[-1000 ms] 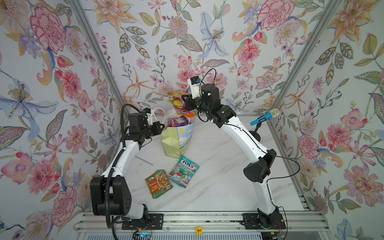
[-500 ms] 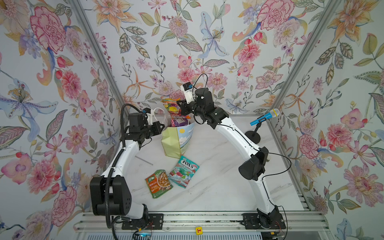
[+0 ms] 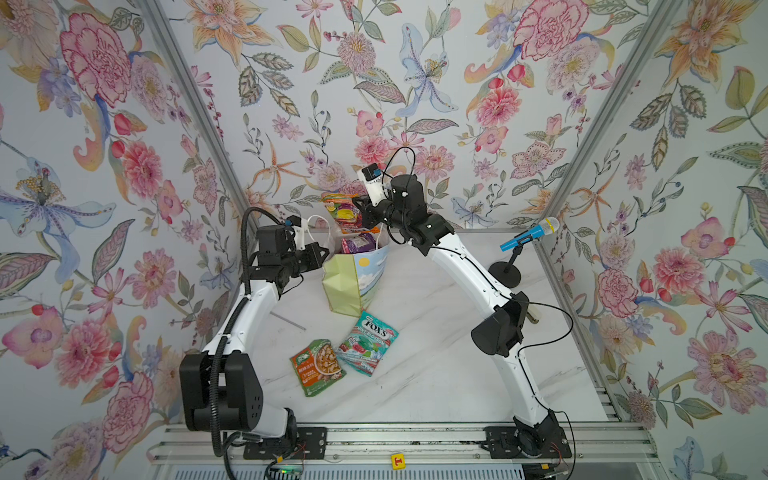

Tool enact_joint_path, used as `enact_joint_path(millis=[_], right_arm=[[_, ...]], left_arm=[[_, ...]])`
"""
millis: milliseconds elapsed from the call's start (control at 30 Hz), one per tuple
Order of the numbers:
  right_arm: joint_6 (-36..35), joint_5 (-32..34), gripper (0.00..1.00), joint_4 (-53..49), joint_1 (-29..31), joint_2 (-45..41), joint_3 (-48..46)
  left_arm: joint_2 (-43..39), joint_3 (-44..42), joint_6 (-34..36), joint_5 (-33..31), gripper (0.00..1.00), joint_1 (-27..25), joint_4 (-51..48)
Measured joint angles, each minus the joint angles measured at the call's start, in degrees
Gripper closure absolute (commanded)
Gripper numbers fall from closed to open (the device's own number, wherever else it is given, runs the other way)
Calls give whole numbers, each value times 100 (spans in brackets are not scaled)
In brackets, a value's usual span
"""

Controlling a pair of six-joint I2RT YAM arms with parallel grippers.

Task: Place the snacks into the paper bag
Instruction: 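Lower the orange pack into the bag opening with the right gripper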

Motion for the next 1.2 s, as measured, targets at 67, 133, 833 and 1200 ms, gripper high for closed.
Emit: enact_joint_path(millis=[67, 133, 833, 1200], right_arm=[[0, -74, 100, 48, -13, 11, 17], [-2, -122, 100, 92, -7, 11, 20], [138, -535, 99, 201, -107, 328, 0], [289, -138, 95, 706, -114, -378, -1709]], left_arm=[[0, 0, 0, 0, 100, 0, -2], [0, 2, 0, 0, 100, 0, -2], [0, 4, 2, -17, 100, 0, 0], [0, 4, 2, 4, 100, 9, 0]])
